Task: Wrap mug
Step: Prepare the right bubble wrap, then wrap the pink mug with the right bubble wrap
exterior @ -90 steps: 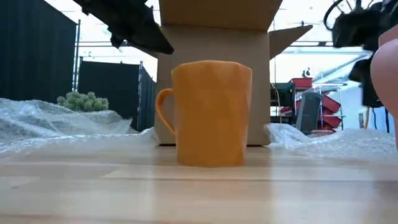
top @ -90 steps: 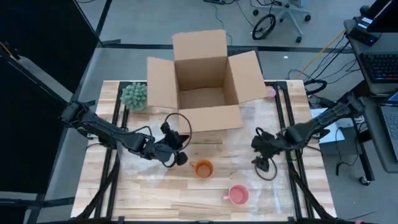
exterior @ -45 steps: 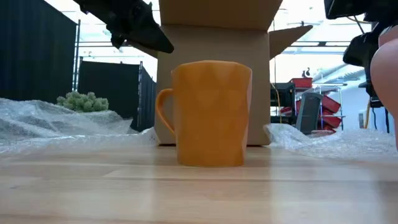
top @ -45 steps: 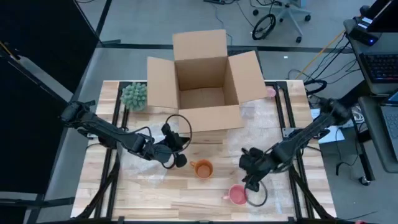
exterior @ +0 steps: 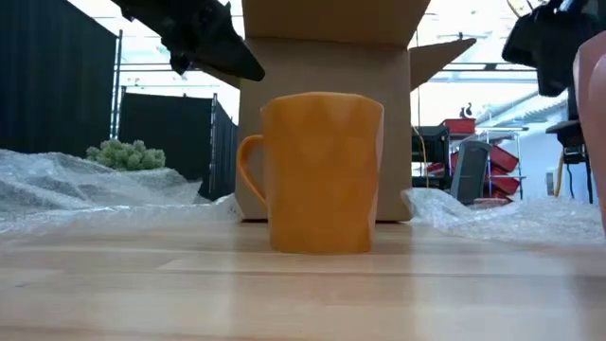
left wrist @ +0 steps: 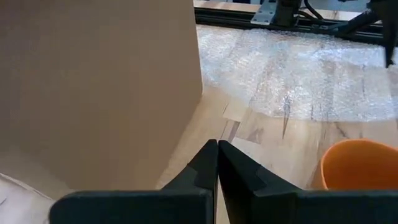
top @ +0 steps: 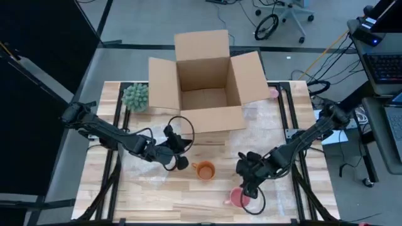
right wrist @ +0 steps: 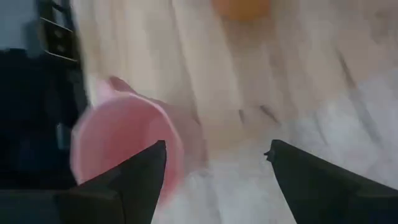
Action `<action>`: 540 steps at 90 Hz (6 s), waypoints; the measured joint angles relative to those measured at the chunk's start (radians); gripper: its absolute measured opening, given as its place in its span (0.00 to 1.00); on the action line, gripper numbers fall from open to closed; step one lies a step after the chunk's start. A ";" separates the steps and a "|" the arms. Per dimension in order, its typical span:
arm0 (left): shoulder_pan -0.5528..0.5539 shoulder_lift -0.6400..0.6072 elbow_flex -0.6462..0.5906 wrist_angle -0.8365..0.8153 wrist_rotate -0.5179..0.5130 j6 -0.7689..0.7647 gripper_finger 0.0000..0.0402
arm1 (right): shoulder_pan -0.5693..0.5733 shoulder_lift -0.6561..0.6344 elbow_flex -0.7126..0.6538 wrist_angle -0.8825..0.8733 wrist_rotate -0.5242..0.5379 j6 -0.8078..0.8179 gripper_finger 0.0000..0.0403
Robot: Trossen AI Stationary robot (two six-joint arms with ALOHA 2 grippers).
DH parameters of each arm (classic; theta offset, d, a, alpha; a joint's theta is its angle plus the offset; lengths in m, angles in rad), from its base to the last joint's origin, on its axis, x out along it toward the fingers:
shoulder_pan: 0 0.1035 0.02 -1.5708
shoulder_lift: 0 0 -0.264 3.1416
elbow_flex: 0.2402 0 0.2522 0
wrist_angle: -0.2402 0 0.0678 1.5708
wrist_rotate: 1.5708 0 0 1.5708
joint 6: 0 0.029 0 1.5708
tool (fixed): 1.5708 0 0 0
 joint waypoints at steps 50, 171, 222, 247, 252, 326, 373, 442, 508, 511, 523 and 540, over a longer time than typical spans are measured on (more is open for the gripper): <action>0.000 0.000 0.000 0.021 0.004 -0.005 0.00 | -0.028 0.251 -0.001 -0.002 -0.023 0.036 0.35; -0.039 0.000 0.000 0.083 0.013 0.022 0.00 | -0.376 -0.330 -0.470 -0.244 0.033 0.078 0.00; -0.039 0.000 0.000 0.082 0.013 0.021 0.00 | -0.430 -0.359 -0.449 -0.229 -0.032 0.016 0.40; -0.039 0.000 0.000 0.088 0.015 0.021 0.00 | -0.402 -0.483 -0.293 -0.387 -0.026 -0.010 0.60; -0.039 0.000 0.000 0.089 0.016 0.021 0.00 | -0.390 -0.506 -0.264 -0.421 -0.013 -0.022 0.62; -0.038 0.001 0.001 0.204 0.018 0.021 0.00 | -0.128 -0.576 -0.222 -0.155 0.116 -0.080 0.63; -0.035 0.001 0.001 0.201 0.018 0.028 0.00 | 0.308 -0.147 -0.069 -0.022 0.113 -0.065 0.54; -0.033 0.003 0.001 0.201 0.021 0.023 0.00 | 0.408 0.338 0.066 0.047 -0.075 0.173 0.51; -0.037 0.004 0.001 0.228 0.034 0.021 0.00 | 0.380 0.355 0.167 -0.169 -0.056 0.316 0.02; -0.035 0.005 0.001 0.234 0.034 0.021 0.00 | 0.377 0.342 0.185 -0.206 -0.035 0.315 0.02; -0.031 0.005 0.000 0.263 0.034 0.022 0.00 | 0.361 0.299 0.229 -0.352 0.031 0.306 0.02; -0.030 0.005 0.000 0.286 0.034 0.027 0.00 | 0.325 0.206 0.257 -0.542 0.193 0.332 0.01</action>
